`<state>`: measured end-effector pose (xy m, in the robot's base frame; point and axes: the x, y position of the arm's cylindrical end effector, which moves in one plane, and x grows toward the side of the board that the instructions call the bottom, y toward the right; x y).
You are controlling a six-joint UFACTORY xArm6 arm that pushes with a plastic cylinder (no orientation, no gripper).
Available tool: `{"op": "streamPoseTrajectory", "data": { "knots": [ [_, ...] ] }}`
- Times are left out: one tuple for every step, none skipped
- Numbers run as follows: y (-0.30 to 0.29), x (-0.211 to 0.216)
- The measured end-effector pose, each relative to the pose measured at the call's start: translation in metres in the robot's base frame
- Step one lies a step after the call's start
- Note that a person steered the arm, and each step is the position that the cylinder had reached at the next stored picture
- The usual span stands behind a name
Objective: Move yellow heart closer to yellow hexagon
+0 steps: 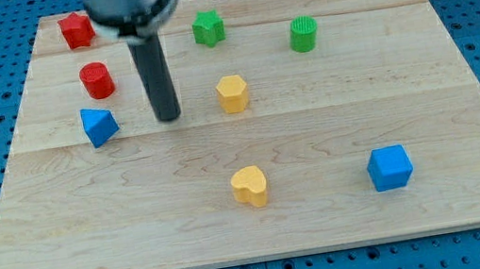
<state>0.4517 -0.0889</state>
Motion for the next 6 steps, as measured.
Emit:
{"op": "streamPoseTrajectory", "data": {
  "knots": [
    [0.012, 0.083],
    [0.045, 0.14],
    [0.083, 0.118],
    [0.106, 0.074],
    [0.131, 0.029],
    [0.154, -0.022]
  ]
}}
